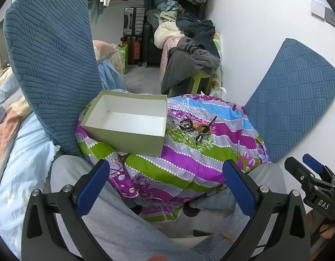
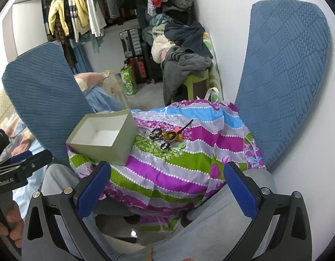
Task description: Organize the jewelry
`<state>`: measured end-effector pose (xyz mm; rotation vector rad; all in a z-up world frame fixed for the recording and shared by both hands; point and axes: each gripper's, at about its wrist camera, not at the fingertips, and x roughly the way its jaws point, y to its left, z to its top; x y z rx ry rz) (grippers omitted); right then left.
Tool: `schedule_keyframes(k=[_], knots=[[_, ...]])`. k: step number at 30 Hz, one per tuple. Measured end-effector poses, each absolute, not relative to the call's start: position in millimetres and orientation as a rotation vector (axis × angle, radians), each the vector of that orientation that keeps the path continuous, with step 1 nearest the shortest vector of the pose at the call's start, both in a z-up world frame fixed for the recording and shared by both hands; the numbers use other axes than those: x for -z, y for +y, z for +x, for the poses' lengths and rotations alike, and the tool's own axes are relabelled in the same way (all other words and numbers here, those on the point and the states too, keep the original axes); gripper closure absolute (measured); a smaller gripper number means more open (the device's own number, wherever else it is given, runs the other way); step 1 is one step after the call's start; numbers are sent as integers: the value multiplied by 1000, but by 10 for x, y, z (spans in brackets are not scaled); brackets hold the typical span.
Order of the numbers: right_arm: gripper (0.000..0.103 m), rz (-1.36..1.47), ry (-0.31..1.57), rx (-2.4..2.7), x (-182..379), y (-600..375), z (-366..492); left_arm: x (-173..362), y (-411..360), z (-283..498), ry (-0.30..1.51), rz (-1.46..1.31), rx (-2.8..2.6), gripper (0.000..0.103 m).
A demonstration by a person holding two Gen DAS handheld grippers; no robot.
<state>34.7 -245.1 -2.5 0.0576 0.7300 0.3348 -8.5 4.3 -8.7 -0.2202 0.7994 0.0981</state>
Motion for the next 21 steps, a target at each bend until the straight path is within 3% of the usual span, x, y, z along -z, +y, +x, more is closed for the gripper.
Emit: schedule_keyframes(k=[21], knots=[[0,77,757,-364,71,-2356,378,132,64,-72,798,-221,-108,0]])
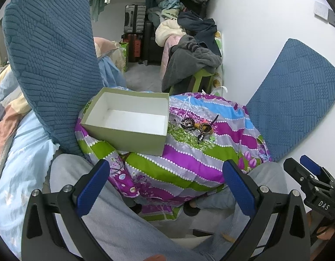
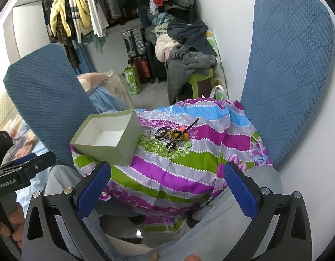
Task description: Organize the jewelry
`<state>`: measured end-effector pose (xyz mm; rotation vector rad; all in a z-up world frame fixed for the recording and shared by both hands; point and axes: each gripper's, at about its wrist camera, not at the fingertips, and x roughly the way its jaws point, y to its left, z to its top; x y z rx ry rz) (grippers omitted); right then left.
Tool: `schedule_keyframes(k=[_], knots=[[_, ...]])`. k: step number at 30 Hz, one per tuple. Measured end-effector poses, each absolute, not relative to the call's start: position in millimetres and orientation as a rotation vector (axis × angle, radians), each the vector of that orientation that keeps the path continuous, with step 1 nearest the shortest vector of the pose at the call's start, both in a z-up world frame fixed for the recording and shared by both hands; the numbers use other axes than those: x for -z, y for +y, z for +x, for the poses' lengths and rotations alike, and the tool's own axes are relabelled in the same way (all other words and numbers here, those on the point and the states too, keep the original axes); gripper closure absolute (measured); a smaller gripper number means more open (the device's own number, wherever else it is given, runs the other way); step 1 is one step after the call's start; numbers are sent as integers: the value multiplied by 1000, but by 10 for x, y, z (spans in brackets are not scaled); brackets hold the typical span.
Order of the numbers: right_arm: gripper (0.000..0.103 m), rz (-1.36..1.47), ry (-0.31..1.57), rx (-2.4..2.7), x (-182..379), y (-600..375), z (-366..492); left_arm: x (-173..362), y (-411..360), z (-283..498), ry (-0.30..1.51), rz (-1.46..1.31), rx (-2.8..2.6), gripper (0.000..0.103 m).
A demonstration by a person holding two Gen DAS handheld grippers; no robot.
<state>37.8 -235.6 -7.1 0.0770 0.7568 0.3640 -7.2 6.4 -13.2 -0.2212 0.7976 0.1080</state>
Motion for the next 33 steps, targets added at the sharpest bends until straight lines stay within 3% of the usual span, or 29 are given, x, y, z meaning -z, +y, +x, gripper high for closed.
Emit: schedule_keyframes(k=[23,30,33], knots=[[1,45,745,-398,232,-2316,1122,142,-55,615,763,-171,-52,0],[8,92,755,-385,387,-2416,1381,250,-104,869,762,-172,-17,0],[22,109,784,-392,507,-2436,1499,308,-156,981,754,-180,7,1]])
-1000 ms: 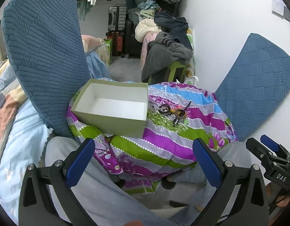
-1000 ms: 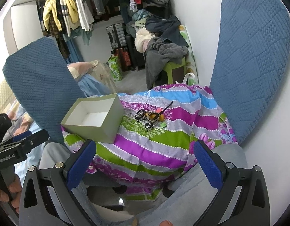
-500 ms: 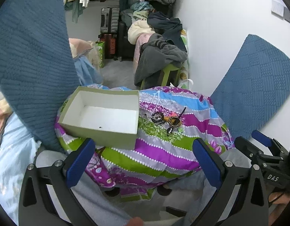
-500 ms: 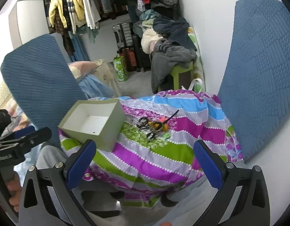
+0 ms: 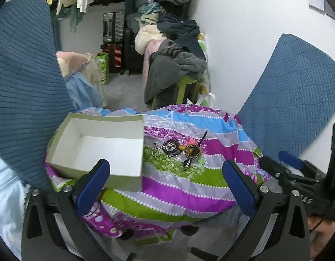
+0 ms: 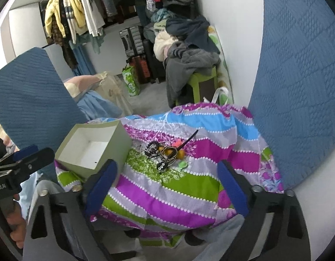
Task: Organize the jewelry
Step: 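Reach the left gripper to the patterned bangle and close on it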
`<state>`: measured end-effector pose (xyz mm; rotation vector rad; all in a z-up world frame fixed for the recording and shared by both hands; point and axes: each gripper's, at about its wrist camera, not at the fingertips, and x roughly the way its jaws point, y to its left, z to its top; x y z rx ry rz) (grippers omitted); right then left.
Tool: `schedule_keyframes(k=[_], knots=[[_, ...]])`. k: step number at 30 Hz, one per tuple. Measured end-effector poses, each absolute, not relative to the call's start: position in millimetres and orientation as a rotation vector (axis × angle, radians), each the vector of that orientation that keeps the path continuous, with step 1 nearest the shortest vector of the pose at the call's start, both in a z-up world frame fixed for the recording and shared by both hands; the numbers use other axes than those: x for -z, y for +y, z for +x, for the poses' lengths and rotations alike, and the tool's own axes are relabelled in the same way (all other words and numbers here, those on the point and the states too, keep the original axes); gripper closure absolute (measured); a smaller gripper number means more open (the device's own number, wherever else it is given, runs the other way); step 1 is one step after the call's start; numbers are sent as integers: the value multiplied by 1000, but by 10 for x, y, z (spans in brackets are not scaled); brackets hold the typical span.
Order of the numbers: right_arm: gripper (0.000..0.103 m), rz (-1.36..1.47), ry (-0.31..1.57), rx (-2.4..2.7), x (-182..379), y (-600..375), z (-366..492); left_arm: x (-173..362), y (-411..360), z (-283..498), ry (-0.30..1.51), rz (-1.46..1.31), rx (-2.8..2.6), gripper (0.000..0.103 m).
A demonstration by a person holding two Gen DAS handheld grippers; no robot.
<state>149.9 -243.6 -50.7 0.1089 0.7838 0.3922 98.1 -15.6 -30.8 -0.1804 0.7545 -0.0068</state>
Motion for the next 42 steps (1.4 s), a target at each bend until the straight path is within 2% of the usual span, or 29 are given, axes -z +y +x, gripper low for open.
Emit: schedule_keyframes(k=[3,5,11,13,18,22,25,27,28,36,39,42], knots=[[29,101,796,-390,613,-2431,1586,399,-182,1104,767,-207,26,8],[30,102,797,-392,678,-2435,1632,459,-208,1179,768,-210,36,9],[30,78,792,-393,967,-2414,1803,623,-289,1368,804,-232,89,20],[30,65,807,-398,1071,-2392,1870,705,-309,1449,828,-248,104,28],[30,67,849,-398,1360,-2368,2076,920,-350,1641,875,-262,127,32],[31,35,870,-407,1555,-2316,2214,1110,-410,1823,919,-272,163,43],[43,46,910,-431,1699,-2303,2347,1259,-462,1950,940,-289,190,49],[58,59,946,-437,1815,-2305,2447,1387,-510,2050,966,-286,203,59],[60,59,964,-442,1880,-2295,2495,1453,-522,2100,984,-294,216,62],[62,43,1061,-495,2273,-2189,2712,1870,-527,2521,1058,-350,246,71],[62,18,1043,-506,2287,-2116,2752,1971,-538,2660,1064,-361,261,76],[62,-20,1005,-515,2294,-2032,2794,2062,-521,2769,1081,-369,262,76]])
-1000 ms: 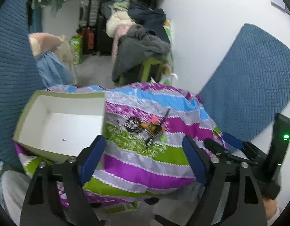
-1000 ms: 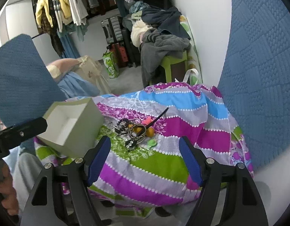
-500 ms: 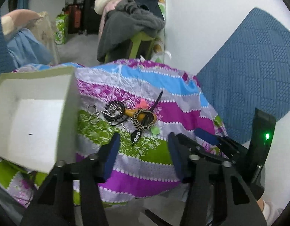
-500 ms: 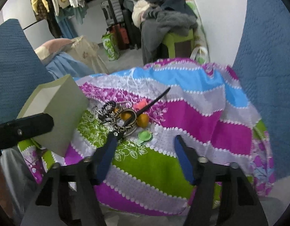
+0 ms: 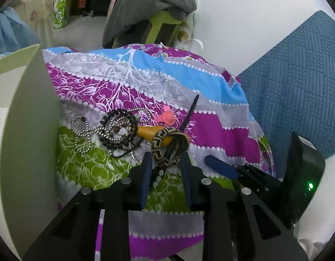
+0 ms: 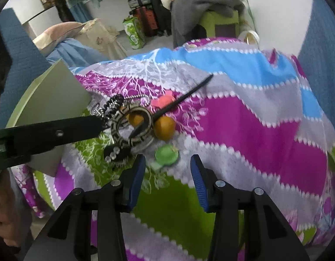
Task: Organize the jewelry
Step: 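Reach the left gripper to the patterned bangle and close on it, then carry the bangle in the left gripper over the green box and release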
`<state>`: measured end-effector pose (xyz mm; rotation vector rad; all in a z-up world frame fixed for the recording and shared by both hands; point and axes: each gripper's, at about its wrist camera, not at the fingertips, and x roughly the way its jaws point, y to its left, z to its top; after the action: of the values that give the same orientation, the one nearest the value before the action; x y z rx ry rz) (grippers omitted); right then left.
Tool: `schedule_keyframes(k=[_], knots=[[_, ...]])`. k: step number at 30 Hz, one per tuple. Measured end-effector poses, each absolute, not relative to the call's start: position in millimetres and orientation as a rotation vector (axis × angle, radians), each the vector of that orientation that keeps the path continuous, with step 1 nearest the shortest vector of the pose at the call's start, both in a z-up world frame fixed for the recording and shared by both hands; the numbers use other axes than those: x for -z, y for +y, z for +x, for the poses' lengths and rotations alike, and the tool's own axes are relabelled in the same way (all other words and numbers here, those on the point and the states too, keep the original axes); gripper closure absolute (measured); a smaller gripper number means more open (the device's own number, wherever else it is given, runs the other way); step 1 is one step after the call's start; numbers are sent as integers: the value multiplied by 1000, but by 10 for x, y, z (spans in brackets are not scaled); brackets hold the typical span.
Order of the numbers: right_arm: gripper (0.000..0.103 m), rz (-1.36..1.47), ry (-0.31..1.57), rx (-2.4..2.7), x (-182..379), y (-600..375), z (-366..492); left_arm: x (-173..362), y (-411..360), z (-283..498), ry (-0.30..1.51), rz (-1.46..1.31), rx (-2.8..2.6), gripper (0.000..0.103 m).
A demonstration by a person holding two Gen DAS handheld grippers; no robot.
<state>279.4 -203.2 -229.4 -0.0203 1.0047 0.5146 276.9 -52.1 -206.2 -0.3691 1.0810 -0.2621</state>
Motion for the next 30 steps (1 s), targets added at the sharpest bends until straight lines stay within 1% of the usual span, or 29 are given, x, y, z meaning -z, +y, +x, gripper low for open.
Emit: schedule_keyframes(k=[4,5,6,8,9,10,11,12,13,22,30], knots=[[62,-56,1006,-536,2359,-1930,2853,2163,-482,2848,1095,-381,252,76],[64,-78,1019,-534,2401,-1902,2865,2191,-469,2860,1097,-392,252,76],[69,-106,1033,-523,2440,-1888,2873,2201,-471,2869,1097,-393,256,78],[76,-150,1013,-500,2439,-1874,2836,2212,-482,2885,1092,-390,260,79],[76,-155,1010,-498,2440,-1878,2824,2219,-483,2893,1088,-398,262,79],[77,-153,1012,-498,2439,-1887,2821,2232,-486,2906,1088,-406,266,81],[77,-144,1017,-499,2437,-1908,2823,2244,-493,2916,1090,-407,266,85],[77,-133,1023,-498,2431,-1923,2836,2254,-505,2923,1095,-402,267,92],[77,-125,1026,-494,2428,-1939,2841,2266,-521,2931,1101,-398,272,94],[77,-97,1017,-451,2334,-2039,2802,2205,-492,2878,1077,-412,267,97],[77,-88,994,-414,2207,-2090,2671,2055,-473,2679,1036,-344,240,97]])
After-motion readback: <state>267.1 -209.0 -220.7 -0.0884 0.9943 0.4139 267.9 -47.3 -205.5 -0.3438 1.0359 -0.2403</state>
